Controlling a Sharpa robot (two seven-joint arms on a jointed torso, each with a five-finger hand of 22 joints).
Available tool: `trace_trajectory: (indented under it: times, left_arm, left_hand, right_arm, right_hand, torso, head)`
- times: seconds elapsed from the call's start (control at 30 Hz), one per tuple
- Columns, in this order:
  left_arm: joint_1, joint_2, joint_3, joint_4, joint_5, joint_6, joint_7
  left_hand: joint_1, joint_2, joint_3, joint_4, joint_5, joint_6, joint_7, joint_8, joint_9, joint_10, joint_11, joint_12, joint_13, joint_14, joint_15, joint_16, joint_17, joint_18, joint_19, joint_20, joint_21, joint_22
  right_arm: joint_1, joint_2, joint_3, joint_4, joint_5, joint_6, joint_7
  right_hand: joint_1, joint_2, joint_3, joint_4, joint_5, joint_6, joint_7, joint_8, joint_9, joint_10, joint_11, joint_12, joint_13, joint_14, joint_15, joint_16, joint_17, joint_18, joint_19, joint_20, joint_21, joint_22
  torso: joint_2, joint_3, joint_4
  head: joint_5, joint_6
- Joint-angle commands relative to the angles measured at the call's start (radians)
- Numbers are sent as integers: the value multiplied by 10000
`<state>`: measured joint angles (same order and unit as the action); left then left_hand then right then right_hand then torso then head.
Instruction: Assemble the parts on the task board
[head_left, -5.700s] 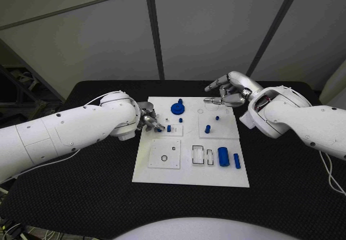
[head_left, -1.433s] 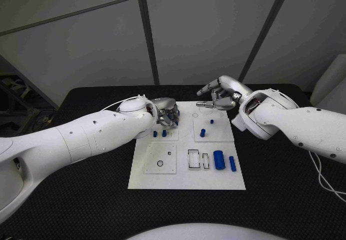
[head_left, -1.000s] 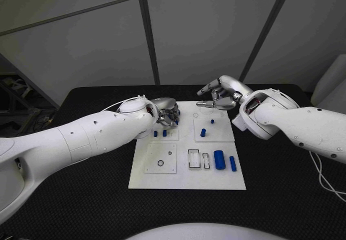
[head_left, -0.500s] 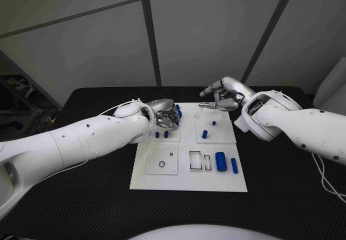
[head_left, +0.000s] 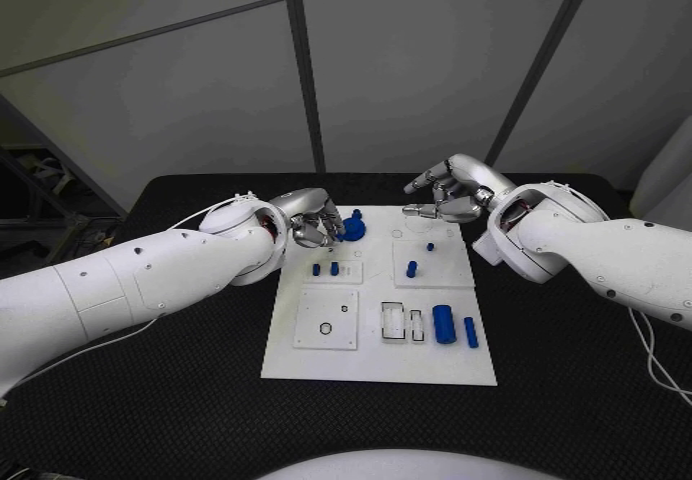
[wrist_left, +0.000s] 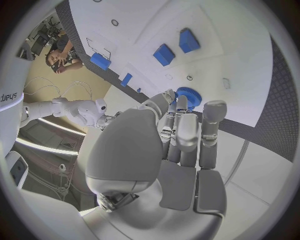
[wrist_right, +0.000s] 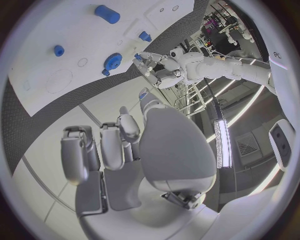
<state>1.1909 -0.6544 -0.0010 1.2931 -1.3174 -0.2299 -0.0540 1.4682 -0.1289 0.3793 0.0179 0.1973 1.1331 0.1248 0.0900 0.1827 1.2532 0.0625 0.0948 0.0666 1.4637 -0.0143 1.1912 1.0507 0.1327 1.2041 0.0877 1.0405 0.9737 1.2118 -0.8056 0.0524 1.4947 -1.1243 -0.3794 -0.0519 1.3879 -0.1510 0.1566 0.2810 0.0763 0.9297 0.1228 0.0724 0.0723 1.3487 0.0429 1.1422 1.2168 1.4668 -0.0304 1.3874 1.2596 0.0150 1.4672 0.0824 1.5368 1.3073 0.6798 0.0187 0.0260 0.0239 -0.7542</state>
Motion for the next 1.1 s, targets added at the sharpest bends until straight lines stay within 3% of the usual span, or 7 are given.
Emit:
trace_trajectory:
  times: [0.03,0.2,0.5,1.1]
  left_arm:
    - [12,-142,29,103,160,26,-159]
    - [11,-271,42,90,183,251,-232]
    - [-19,-189,42,-84,190,602,-281]
    - [-128,70,43,-370,188,969,-401]
  left_hand:
    - [-110,23,21,-26,19,73,15,43,-5,66,-26,7,11,168,-61,16,-10,94,6,4,46,20]
    - [-182,6,20,-25,-91,85,5,36,-24,66,-32,-5,7,162,-63,14,-37,99,-21,4,46,25]
    - [-289,19,42,-35,-433,94,-4,11,-72,57,-32,-36,1,142,-62,3,-104,104,-75,9,43,41]
    - [-312,24,53,-47,-552,82,-2,-6,-92,46,-31,-51,-1,137,-60,8,-117,108,-96,10,35,41]
  right_arm:
    - [17,-3,5,-5,-28,3,10]
    - [16,22,4,-22,-28,9,13]
    - [15,43,4,-33,-28,30,13]
    - [14,65,4,-21,-28,30,21]
  right_hand:
    - [34,103,82,0,50,75,16,-47,-9,62,-37,66,17,362,-70,-55,-11,-28,744,-80,-23,2200]
    - [34,103,82,0,50,75,16,-47,-9,62,-37,66,17,362,-70,-55,-11,-28,744,-80,-23,2200]
    - [31,130,93,1,49,88,15,-44,-7,68,-39,75,22,365,-72,-53,-3,-29,747,-82,-21,2204]
    - [14,161,102,10,47,94,16,-45,-8,67,-38,72,17,367,-73,-53,0,-31,751,-83,-17,2210]
  torso:
    - [3,-2,-3]
    - [4,6,-10]
    - [2,7,-30]
    - [5,15,-32]
  head:
    - [-1,-11]
    - [57,-48]
    - [74,-72]
    - [50,-102]
